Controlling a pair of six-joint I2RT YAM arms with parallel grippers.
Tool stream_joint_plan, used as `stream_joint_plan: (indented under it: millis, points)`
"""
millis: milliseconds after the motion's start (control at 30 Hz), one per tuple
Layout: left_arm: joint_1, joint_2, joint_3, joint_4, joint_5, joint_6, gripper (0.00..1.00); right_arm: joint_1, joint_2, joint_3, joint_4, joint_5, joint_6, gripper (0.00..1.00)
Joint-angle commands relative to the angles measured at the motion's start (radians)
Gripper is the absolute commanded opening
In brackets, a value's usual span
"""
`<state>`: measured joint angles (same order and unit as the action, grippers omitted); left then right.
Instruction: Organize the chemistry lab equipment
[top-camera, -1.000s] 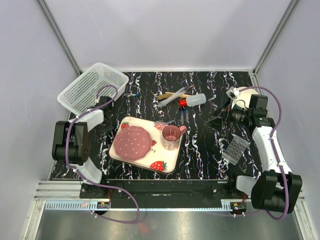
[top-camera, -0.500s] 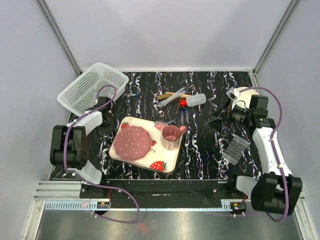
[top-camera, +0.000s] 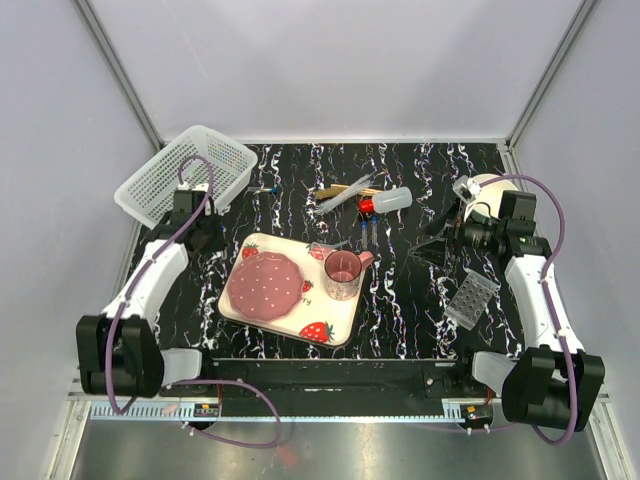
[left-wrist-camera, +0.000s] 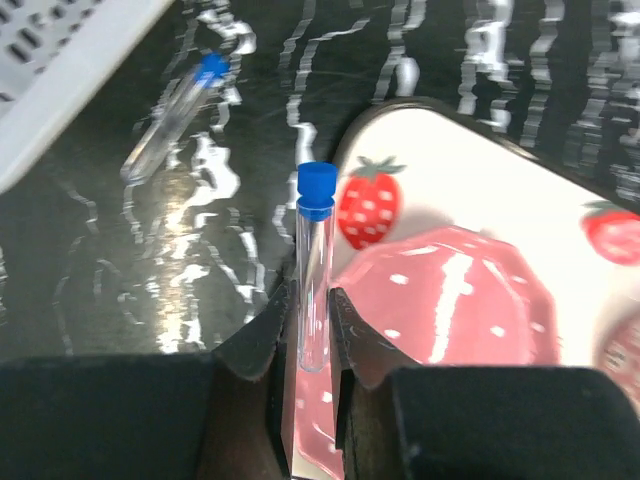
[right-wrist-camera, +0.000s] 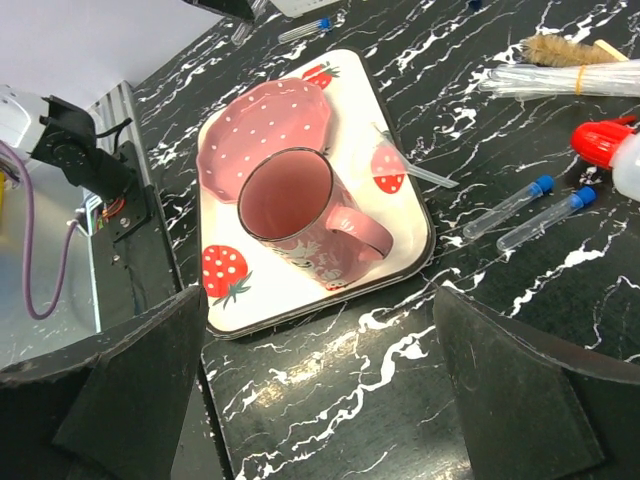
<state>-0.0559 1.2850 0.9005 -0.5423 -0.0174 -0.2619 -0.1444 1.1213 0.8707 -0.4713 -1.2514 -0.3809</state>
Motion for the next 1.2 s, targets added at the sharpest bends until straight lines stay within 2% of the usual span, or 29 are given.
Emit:
stream_joint_plan:
  millis: [0,33,133,233,333,367,533,700,867,1033,1167]
  points:
    - [-0.001,-0.145,-0.015,0.065,0.268,-0.046,0.09,-0.003,-0.029,0.025,-0.062,-0.091,-0.058,1.00]
    - [-0.002,-0.168,-0.021,0.083,0.368,-0.063,0.09,0.000,-0.028,0.039,-0.120,-0.100,-0.076,1.00]
    - [-0.028,-0.265,-0.060,0.197,0.529,-0.146,0.09,0.034,-0.014,0.125,-0.267,-0.060,-0.151,1.00]
    - [-0.110,-0.346,-0.097,0.332,0.579,-0.232,0.09,0.123,0.017,0.246,-0.395,0.019,-0.182,1.00]
    - [-0.255,-0.378,-0.110,0.458,0.557,-0.299,0.09,0.253,0.061,0.390,-0.452,0.058,-0.113,1.00]
    - [-0.338,-0.380,-0.109,0.482,0.542,-0.316,0.09,0.281,0.073,0.413,-0.454,0.063,-0.080,1.00]
    - [-0.551,-0.329,-0.068,0.579,0.438,-0.342,0.09,0.431,0.161,0.542,-0.428,0.112,0.184,1.00]
    - [-0.654,-0.257,-0.037,0.642,0.376,-0.358,0.09,0.440,0.205,0.561,-0.383,0.107,0.316,1.00]
    - [-0.731,-0.191,-0.009,0.673,0.340,-0.369,0.09,0.451,0.225,0.508,-0.306,0.107,0.402,0.99]
    - [-0.778,-0.127,0.028,0.699,0.327,-0.372,0.09,0.466,0.250,0.485,-0.293,0.132,0.419,0.96]
    - [-0.809,-0.087,0.064,0.697,0.327,-0.367,0.09,0.480,0.271,0.482,-0.293,0.171,0.409,0.88]
